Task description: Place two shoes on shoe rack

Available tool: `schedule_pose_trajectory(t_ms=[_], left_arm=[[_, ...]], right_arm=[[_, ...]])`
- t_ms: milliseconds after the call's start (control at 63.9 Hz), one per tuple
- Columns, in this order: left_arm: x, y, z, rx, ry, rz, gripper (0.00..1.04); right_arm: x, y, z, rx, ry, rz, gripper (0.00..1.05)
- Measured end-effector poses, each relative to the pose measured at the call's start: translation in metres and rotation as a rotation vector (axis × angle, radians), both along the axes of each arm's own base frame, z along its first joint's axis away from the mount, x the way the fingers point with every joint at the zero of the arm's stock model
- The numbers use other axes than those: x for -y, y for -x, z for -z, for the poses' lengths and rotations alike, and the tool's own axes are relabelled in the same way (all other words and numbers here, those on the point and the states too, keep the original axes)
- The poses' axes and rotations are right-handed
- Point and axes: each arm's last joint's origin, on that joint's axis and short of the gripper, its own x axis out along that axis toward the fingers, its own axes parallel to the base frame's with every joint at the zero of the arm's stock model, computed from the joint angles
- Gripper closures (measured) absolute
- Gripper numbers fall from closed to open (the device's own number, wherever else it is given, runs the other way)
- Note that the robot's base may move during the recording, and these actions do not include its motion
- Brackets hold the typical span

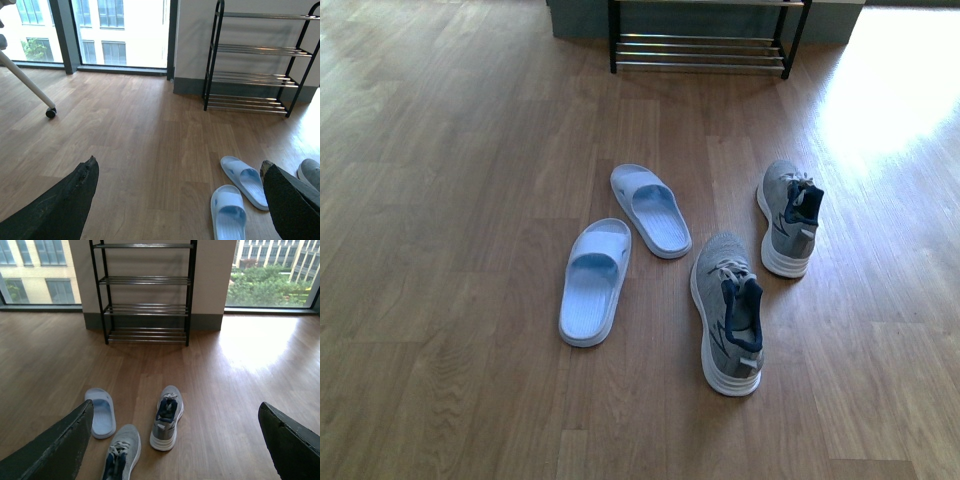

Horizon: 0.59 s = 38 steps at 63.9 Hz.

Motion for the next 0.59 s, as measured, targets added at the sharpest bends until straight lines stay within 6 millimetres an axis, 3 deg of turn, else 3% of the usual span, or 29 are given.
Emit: schedule_pose_trajectory(t_ms=[595], left_arm=[[0.0000, 0.0000, 0.0000, 0.000, 0.000, 0.000, 0.09]], right_arm=[[0.0000, 0.0000, 0.0000, 0.000, 0.000, 0.000, 0.09]])
